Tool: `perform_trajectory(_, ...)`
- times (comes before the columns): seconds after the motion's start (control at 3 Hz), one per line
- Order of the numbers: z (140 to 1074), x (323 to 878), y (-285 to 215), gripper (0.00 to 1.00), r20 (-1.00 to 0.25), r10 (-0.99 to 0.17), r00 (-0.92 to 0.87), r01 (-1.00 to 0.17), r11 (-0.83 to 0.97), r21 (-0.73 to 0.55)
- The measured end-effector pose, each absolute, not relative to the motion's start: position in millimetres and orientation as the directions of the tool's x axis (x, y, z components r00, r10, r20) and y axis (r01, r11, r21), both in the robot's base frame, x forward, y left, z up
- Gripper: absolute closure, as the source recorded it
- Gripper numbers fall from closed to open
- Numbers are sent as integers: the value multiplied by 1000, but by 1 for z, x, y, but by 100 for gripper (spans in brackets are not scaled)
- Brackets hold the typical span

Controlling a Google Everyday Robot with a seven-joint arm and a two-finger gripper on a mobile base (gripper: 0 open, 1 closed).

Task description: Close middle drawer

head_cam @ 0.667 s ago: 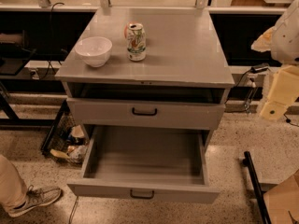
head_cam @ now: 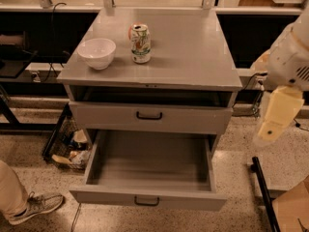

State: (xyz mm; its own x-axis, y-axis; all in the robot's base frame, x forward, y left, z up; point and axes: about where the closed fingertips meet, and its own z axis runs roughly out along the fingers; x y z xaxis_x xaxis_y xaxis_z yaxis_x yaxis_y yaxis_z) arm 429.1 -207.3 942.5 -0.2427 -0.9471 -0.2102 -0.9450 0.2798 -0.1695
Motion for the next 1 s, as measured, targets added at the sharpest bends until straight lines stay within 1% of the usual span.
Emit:
perform_trajectory(0.67,804,392,-162,0,-214,-926,-310,-949,289,123)
perform_trajectory(1.0,739,373,-141,0,-216,-917,-336,-929,285,236)
